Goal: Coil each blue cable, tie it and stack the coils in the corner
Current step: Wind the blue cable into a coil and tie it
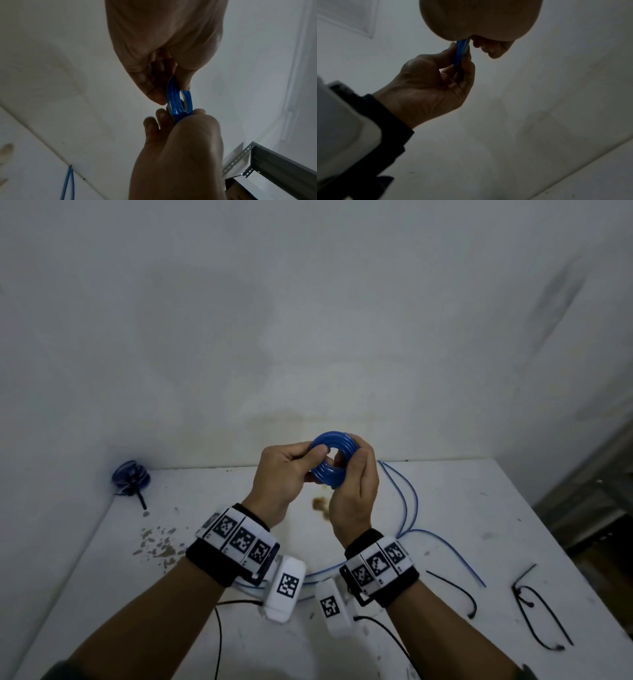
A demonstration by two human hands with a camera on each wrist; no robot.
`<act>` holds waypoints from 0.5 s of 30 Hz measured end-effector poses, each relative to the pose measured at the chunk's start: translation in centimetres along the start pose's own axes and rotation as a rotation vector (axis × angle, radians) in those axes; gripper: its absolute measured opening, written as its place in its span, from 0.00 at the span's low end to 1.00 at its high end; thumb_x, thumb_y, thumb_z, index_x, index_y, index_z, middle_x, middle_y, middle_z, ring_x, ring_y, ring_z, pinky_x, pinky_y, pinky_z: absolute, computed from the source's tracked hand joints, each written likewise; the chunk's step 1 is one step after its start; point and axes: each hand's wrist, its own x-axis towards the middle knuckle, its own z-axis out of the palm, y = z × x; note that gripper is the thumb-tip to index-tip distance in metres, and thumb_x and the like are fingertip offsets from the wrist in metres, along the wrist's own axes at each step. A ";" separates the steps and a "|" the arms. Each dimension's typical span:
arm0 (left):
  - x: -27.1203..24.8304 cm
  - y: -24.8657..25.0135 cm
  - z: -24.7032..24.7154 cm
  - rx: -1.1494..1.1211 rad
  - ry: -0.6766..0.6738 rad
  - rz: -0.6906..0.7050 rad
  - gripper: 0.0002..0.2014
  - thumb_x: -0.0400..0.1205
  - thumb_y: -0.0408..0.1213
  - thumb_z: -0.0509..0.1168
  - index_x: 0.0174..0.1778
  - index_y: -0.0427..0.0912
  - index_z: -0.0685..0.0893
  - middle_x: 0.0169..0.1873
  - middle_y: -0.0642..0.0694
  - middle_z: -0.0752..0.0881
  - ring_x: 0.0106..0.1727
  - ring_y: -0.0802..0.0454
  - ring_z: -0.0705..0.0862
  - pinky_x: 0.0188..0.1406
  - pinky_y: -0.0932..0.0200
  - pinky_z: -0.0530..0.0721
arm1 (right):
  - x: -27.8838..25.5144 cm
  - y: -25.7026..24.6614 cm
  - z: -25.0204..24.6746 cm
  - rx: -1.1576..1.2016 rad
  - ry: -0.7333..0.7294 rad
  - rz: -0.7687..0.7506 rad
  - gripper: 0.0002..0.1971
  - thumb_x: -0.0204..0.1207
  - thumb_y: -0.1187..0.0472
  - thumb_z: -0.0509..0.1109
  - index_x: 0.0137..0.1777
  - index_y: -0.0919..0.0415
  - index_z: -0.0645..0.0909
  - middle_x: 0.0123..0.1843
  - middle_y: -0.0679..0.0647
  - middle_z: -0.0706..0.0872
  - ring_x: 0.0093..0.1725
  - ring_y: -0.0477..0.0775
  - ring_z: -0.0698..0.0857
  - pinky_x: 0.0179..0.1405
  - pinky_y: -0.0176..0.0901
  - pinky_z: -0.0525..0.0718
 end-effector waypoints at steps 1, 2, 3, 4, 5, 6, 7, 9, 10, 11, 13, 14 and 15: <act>-0.1 0.1 0.0 -0.047 0.003 -0.013 0.08 0.84 0.32 0.67 0.49 0.33 0.90 0.39 0.38 0.90 0.42 0.44 0.89 0.45 0.48 0.90 | -0.3 0.1 0.3 0.032 0.009 0.033 0.15 0.88 0.55 0.49 0.62 0.53 0.77 0.49 0.47 0.83 0.46 0.46 0.80 0.45 0.40 0.79; -0.1 0.2 0.1 -0.086 0.001 -0.025 0.09 0.84 0.32 0.66 0.49 0.32 0.90 0.38 0.39 0.90 0.41 0.44 0.89 0.43 0.48 0.91 | -0.6 0.2 0.6 0.052 0.012 0.064 0.15 0.88 0.54 0.50 0.65 0.51 0.76 0.51 0.48 0.83 0.47 0.49 0.80 0.44 0.44 0.79; -0.1 0.3 0.1 -0.107 -0.006 -0.034 0.09 0.85 0.32 0.66 0.49 0.32 0.90 0.38 0.40 0.90 0.41 0.44 0.89 0.42 0.48 0.91 | -0.9 0.3 0.7 0.051 0.009 0.083 0.15 0.88 0.53 0.50 0.67 0.50 0.75 0.52 0.49 0.82 0.48 0.51 0.80 0.45 0.47 0.79; -0.2 0.3 0.1 -0.109 -0.018 -0.043 0.09 0.85 0.32 0.65 0.49 0.32 0.90 0.38 0.41 0.91 0.41 0.44 0.89 0.41 0.50 0.91 | -1.0 0.4 0.6 0.034 -0.004 0.084 0.15 0.87 0.53 0.51 0.68 0.51 0.73 0.54 0.51 0.82 0.50 0.50 0.81 0.48 0.49 0.80; -0.2 0.2 0.1 -0.101 -0.034 -0.055 0.09 0.85 0.33 0.65 0.50 0.33 0.90 0.39 0.41 0.91 0.43 0.45 0.90 0.42 0.52 0.90 | -1.0 0.5 0.4 0.018 -0.033 0.076 0.15 0.88 0.54 0.51 0.69 0.53 0.71 0.55 0.51 0.82 0.52 0.48 0.82 0.51 0.50 0.81; -0.3 0.2 0.1 -0.088 -0.053 -0.070 0.09 0.85 0.34 0.65 0.52 0.34 0.90 0.41 0.42 0.92 0.45 0.47 0.91 0.44 0.54 0.90 | -0.9 0.6 0.0 0.005 -0.074 0.076 0.15 0.88 0.55 0.51 0.71 0.56 0.69 0.56 0.52 0.83 0.53 0.47 0.84 0.53 0.50 0.82; -0.4 0.1 -0.1 -0.073 -0.074 -0.091 0.09 0.85 0.35 0.65 0.52 0.35 0.90 0.43 0.42 0.92 0.47 0.47 0.91 0.46 0.54 0.90 | -0.8 0.7 -0.4 -0.005 -0.117 0.082 0.15 0.88 0.55 0.51 0.71 0.58 0.67 0.56 0.51 0.85 0.55 0.47 0.86 0.56 0.50 0.84; -0.4 -0.3 -0.4 -0.044 -0.118 -0.150 0.10 0.86 0.37 0.65 0.52 0.36 0.90 0.46 0.40 0.92 0.49 0.47 0.91 0.50 0.54 0.90 | -0.5 0.9 -1.4 -0.052 -0.193 0.086 0.15 0.88 0.56 0.52 0.71 0.59 0.66 0.55 0.43 0.86 0.56 0.45 0.86 0.57 0.45 0.84; -0.4 -0.5 -0.6 -0.031 -0.135 -0.186 0.11 0.86 0.38 0.65 0.52 0.35 0.90 0.47 0.39 0.92 0.51 0.46 0.91 0.50 0.54 0.90 | -0.3 1.0 -1.9 -0.092 -0.220 0.080 0.14 0.88 0.56 0.52 0.70 0.59 0.67 0.54 0.42 0.85 0.54 0.43 0.85 0.56 0.40 0.82; -0.3 -0.7 -0.7 -0.014 -0.147 -0.215 0.12 0.86 0.38 0.65 0.52 0.35 0.90 0.48 0.38 0.92 0.52 0.44 0.91 0.51 0.54 0.90 | -0.2 0.9 -2.5 -0.129 -0.245 0.069 0.14 0.87 0.57 0.53 0.69 0.59 0.68 0.53 0.42 0.84 0.53 0.40 0.84 0.55 0.36 0.81; -0.3 -1.2 -0.7 0.045 -0.152 -0.215 0.11 0.85 0.38 0.65 0.52 0.35 0.90 0.48 0.36 0.92 0.52 0.41 0.90 0.52 0.52 0.90 | 0.2 0.8 -3.8 -0.182 -0.303 0.073 0.13 0.89 0.59 0.53 0.68 0.61 0.70 0.52 0.43 0.82 0.49 0.37 0.82 0.50 0.30 0.79; -0.3 -1.3 -0.6 0.077 -0.146 -0.178 0.10 0.85 0.37 0.65 0.53 0.36 0.90 0.47 0.37 0.91 0.51 0.42 0.89 0.54 0.50 0.89 | 0.5 0.7 -4.4 -0.197 -0.341 0.099 0.12 0.90 0.61 0.53 0.68 0.63 0.71 0.50 0.43 0.82 0.46 0.36 0.82 0.46 0.31 0.79; -0.2 -1.5 -0.2 0.101 -0.141 -0.128 0.10 0.86 0.37 0.65 0.55 0.37 0.89 0.46 0.38 0.91 0.50 0.45 0.89 0.54 0.49 0.89 | 0.8 0.7 -5.1 -0.204 -0.384 0.131 0.12 0.91 0.62 0.52 0.68 0.63 0.72 0.47 0.42 0.81 0.42 0.37 0.81 0.42 0.32 0.79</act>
